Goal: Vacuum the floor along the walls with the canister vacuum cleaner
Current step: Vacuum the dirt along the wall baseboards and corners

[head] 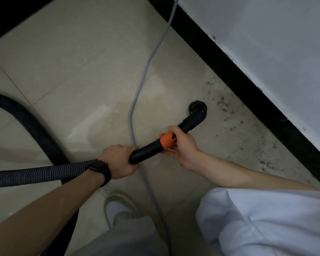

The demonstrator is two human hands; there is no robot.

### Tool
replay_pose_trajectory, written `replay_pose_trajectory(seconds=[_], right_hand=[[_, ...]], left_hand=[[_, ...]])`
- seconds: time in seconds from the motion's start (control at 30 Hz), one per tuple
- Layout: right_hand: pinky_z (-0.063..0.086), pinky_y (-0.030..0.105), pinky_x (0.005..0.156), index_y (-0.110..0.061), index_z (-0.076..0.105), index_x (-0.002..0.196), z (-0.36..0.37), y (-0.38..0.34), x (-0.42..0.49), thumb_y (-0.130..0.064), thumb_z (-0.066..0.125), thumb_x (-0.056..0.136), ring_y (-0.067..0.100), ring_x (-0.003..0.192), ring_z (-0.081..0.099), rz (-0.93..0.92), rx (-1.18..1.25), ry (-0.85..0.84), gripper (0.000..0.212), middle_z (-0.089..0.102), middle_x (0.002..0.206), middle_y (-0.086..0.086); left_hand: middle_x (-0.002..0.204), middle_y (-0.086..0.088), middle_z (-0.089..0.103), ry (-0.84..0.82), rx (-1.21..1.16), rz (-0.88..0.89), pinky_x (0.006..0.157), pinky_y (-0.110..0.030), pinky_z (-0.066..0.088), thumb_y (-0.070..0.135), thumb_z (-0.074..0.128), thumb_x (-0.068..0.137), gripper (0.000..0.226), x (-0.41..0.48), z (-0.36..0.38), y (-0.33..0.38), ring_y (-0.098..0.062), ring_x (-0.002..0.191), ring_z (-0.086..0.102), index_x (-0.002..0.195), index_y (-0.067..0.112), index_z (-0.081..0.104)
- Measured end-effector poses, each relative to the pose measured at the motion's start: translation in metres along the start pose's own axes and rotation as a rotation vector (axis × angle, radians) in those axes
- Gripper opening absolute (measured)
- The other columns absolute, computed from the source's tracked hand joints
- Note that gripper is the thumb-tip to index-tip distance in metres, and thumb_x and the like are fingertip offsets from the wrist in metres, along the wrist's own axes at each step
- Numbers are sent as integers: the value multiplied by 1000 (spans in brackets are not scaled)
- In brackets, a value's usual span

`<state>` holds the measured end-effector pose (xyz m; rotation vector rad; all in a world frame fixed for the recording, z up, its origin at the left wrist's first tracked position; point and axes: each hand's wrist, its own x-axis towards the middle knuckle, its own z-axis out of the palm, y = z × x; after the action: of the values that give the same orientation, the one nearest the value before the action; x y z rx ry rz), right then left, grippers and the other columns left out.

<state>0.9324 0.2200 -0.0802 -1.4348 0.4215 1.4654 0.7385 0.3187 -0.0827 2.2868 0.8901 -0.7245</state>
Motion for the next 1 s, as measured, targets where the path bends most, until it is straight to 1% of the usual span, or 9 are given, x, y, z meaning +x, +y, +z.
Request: replay_pose_trajectory(seconds=[0.07, 0.17, 0.23, 0.3, 0.43, 0.63, 0.83, 0.93, 1.0], right_hand=[[62, 41, 66, -15, 53, 99, 0, -11, 2, -22, 65, 98, 28, 92, 70, -38, -10, 17, 14, 72, 92, 12], [62, 50, 82, -15, 52, 99, -3, -28, 4, -21, 64, 98, 30, 86, 71, -69, -8, 20, 14, 71, 88, 11], [61, 51, 85, -15, 51, 100, -5, -36, 6, -21, 63, 98, 30, 82, 72, -83, -13, 21, 14, 71, 84, 9], [61, 49, 82, -15, 51, 102, -6, -41, 8, -21, 63, 99, 29, 78, 73, -97, -19, 31, 14, 71, 81, 7], [62, 40, 69, -13, 52, 107, -8, -51, 13, -22, 63, 99, 25, 72, 74, -136, -36, 60, 16, 70, 84, 6], [62, 42, 72, -17, 52, 106, -14, -72, 22, -25, 64, 99, 22, 68, 73, -213, -49, 128, 15, 68, 94, 8], [58, 30, 58, -19, 55, 104, -22, -91, 35, -25, 66, 98, 16, 62, 71, -262, -31, 215, 14, 67, 94, 6], [60, 34, 64, -18, 55, 104, -17, -93, 41, -24, 67, 98, 17, 62, 71, -271, -50, 204, 14, 66, 92, 6], [62, 37, 69, -16, 55, 102, -8, -98, 48, -23, 67, 98, 19, 64, 70, -281, -56, 191, 15, 65, 91, 7]], left_hand=[[67, 12, 50, 15, -27, 6, 58, -26, 40, 42, 63, 81, 17, 7, -4, 8, -16, 65, 53, 85, 38, 47], [67, 12, 49, 56, -36, 6, 57, -27, 39, 43, 62, 81, 18, 16, -8, 21, -18, 65, 53, 85, 38, 45], [69, 11, 51, 78, -45, -5, 56, -27, 38, 43, 62, 82, 17, 21, -9, 30, -19, 65, 54, 87, 37, 47], [70, 10, 53, 92, -53, -13, 57, -27, 39, 42, 61, 82, 16, 25, -8, 37, -18, 66, 55, 89, 36, 48], [71, 10, 55, 108, -60, -18, 58, -26, 41, 43, 60, 82, 16, 34, -11, 46, -18, 65, 55, 90, 35, 49], [73, 8, 53, 139, -66, -8, 58, -25, 41, 44, 60, 81, 17, 56, -24, 65, -19, 67, 53, 93, 34, 52], [76, 7, 56, 135, -160, 1, 61, -27, 46, 42, 61, 80, 18, 72, -27, 84, -20, 69, 56, 95, 33, 57], [76, 8, 59, 113, -239, -14, 62, -27, 48, 41, 64, 79, 16, 75, -26, 80, -19, 71, 59, 90, 34, 55], [73, 9, 60, 107, -314, -32, 59, -25, 46, 39, 67, 78, 15, 77, -28, 76, -17, 68, 59, 85, 34, 55]])
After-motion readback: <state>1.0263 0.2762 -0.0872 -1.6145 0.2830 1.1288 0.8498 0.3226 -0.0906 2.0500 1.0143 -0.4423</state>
